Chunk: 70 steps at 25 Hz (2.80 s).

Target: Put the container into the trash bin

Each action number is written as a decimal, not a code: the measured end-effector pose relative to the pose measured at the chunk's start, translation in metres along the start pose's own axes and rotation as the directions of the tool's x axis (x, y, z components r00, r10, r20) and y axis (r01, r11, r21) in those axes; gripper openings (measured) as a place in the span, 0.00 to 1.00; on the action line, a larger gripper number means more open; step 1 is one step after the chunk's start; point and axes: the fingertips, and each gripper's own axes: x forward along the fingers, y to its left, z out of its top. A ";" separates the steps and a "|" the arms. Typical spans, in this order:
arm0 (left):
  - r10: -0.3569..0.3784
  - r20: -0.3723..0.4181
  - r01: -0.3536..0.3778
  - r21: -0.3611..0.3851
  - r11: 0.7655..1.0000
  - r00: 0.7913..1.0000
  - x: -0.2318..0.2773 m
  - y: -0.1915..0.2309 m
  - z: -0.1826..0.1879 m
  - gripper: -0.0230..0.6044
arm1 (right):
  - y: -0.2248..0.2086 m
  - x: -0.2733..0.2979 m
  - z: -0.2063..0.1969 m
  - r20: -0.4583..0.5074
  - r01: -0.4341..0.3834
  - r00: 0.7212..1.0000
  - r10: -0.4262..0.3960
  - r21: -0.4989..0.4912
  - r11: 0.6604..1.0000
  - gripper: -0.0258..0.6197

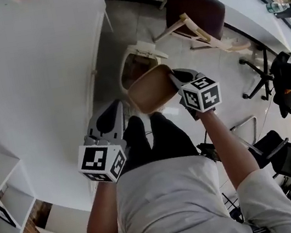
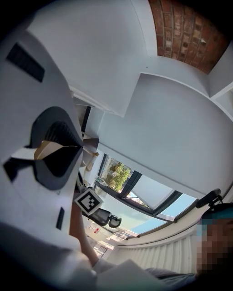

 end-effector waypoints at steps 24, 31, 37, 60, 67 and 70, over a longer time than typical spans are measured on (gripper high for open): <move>-0.032 -0.029 0.031 -0.027 0.999 0.999 0.045 0.043 -0.063 0.06 | -0.043 0.134 -0.058 -0.063 0.104 0.993 -0.100 0.062 0.993 0.09; -0.045 -0.026 0.044 -0.046 0.998 0.999 0.056 0.049 -0.083 0.06 | -0.056 0.162 -0.075 -0.082 0.137 0.988 -0.131 0.070 0.988 0.09; -0.057 -0.038 0.054 -0.077 0.996 0.998 0.060 0.053 -0.101 0.06 | -0.064 0.179 -0.088 -0.102 0.159 0.983 -0.151 0.070 0.985 0.09; -0.070 -0.095 0.059 -0.112 0.992 0.993 0.068 0.057 -0.143 0.06 | -0.093 0.233 -0.117 -0.151 0.219 0.964 -0.218 -0.008 0.976 0.09; -0.063 -0.102 0.050 -0.119 0.992 0.993 0.067 0.060 -0.149 0.06 | -0.090 0.242 -0.119 -0.159 0.216 0.964 -0.215 -0.016 0.976 0.09; -0.061 -0.108 0.047 -0.125 0.991 0.992 0.068 0.061 -0.153 0.06 | -0.092 0.246 -0.121 -0.161 0.212 0.964 -0.213 -0.021 0.977 0.09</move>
